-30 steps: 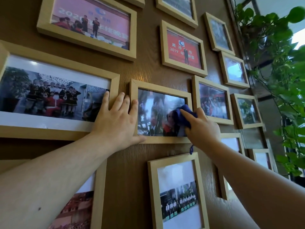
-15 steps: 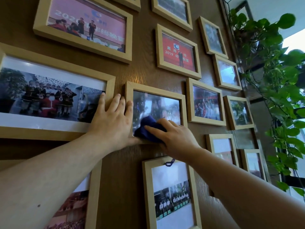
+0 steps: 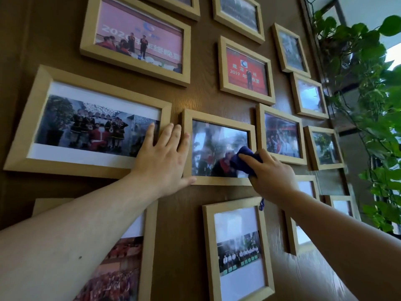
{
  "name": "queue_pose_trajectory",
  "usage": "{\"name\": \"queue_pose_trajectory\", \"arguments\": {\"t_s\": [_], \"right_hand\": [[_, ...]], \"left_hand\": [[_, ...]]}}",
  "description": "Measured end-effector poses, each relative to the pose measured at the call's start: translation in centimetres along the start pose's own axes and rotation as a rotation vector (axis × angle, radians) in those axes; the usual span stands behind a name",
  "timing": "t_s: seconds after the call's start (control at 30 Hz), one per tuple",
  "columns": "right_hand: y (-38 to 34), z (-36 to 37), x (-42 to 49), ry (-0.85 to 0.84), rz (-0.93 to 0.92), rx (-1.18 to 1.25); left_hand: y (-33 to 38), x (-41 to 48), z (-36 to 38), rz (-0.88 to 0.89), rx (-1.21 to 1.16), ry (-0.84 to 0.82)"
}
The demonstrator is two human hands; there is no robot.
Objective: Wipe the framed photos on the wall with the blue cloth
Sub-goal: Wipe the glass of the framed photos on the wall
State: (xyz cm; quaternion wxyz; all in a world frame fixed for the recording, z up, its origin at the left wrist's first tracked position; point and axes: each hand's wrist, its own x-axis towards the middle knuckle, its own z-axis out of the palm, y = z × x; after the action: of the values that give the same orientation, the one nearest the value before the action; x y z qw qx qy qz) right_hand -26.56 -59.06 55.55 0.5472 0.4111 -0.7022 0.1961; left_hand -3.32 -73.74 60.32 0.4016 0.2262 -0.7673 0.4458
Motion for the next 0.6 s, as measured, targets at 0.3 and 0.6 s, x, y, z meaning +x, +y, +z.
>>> {"name": "queue_pose_trajectory", "arguments": {"t_s": [0.3, 0.6], "right_hand": [[-12.6, -5.4, 4.0, 0.227, -0.149, 0.266], [-22.9, -8.9, 8.1, 0.331, -0.204, 0.38]], "left_hand": [[-8.3, -7.7, -5.2, 0.027, -0.011, 0.077], [-16.8, -12.2, -6.5, -0.054, 0.067, 0.058]]}}
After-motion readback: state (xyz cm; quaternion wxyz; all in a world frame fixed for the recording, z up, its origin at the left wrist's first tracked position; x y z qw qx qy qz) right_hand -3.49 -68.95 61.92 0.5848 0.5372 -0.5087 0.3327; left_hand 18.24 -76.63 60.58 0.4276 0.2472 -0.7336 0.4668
